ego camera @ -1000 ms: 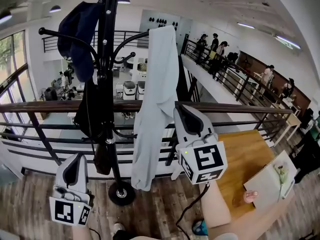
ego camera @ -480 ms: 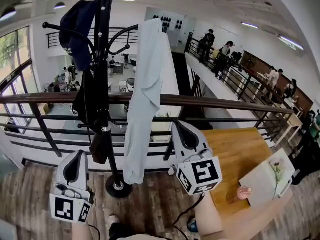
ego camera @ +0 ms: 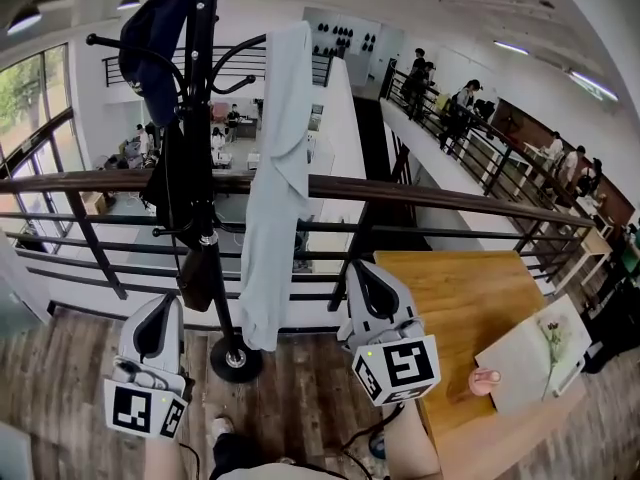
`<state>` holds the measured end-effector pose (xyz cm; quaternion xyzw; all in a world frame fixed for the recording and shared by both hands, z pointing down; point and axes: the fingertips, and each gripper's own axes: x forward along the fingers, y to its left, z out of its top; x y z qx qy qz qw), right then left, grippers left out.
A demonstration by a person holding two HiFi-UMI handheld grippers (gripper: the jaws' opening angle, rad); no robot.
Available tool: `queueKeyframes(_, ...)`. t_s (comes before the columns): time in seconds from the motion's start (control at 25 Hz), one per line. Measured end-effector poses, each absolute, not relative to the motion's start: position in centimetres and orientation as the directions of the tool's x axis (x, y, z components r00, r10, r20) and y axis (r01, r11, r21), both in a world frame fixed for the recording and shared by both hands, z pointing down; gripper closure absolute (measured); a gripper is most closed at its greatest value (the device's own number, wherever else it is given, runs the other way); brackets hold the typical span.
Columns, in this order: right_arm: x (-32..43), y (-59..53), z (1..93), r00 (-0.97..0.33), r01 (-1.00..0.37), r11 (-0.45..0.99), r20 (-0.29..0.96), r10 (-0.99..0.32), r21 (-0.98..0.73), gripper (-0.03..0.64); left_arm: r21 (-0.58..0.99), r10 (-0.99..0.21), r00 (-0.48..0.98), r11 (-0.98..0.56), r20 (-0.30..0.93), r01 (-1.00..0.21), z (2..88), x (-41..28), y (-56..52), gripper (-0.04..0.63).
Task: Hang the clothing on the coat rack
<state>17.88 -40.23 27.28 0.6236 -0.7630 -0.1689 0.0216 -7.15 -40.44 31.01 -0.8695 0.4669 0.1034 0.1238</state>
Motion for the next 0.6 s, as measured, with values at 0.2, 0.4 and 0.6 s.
queueKeyframes(0.2,18.0,-39.2,28.6,-0.23,-0.947,0.176,-0.181,-0.956,0.27,0.617,-0.11,-0.795,0.537,-0.529,-0.282,-0.841,31.8,-6.6,-39.7,0.589)
queueKeyframes(0.4,17.8,-38.6,29.6,-0.234,-0.947,0.181,-0.182,-0.955,0.264,0.617,-0.106,-0.803,0.534,-0.526,-0.265,-0.844,32.5,-6.2,-39.4,0.589)
queueKeyframes(0.6,18.2,-38.0,31.0,-0.216,-0.957,0.174,-0.171,-0.961,0.231,0.617,-0.107,-0.81,0.529,-0.52,-0.253,-0.848,32.8,-6.1,-39.0,0.589)
